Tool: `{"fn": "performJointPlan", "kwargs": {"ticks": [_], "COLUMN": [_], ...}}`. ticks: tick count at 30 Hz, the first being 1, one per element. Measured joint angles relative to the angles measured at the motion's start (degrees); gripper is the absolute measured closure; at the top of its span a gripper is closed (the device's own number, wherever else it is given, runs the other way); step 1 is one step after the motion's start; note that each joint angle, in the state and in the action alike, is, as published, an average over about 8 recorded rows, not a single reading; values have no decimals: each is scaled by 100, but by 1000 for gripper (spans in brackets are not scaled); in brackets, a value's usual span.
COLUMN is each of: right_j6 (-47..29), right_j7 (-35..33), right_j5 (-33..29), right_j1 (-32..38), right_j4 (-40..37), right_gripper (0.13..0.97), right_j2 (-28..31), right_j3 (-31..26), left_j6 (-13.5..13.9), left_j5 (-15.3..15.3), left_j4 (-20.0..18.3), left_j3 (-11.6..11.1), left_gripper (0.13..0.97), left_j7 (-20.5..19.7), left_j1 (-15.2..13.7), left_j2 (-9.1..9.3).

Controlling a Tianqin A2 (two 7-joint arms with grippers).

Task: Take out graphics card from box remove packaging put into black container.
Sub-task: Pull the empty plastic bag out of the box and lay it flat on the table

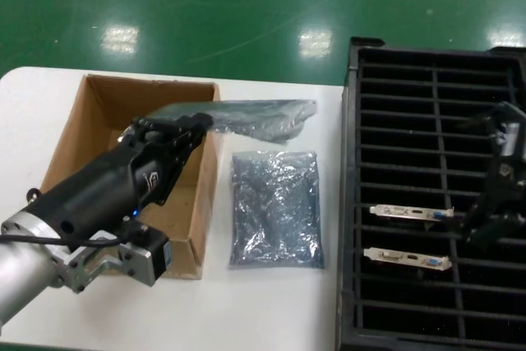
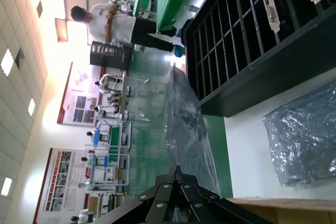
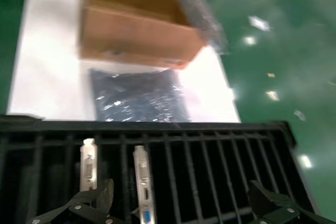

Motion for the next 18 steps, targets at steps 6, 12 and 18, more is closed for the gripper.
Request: {"fn": "performJointPlan", "kwargs": {"ticks": [6,12,18], "right_j6": [823,998,998], "right_j7": [20,-6,-6], "right_j5": [408,514,514], "right_j1": [-902,-1097,-1097], "right_j4": [-212,-299,-299], "right_gripper": [197,146,133], "right_j2": [213,241,241], "right_j3": [766,934,934], "left_j6": [0,241,1422], "left_j5": [0,165,601], "left_j4": [0,-68,-250], "left_j3": [0,-110,-691], "left_gripper": [958,958,958], "left_j7": [0,-340,-1727], "left_j1": [0,-48,-302], "left_j2": [0,213,1235]}}
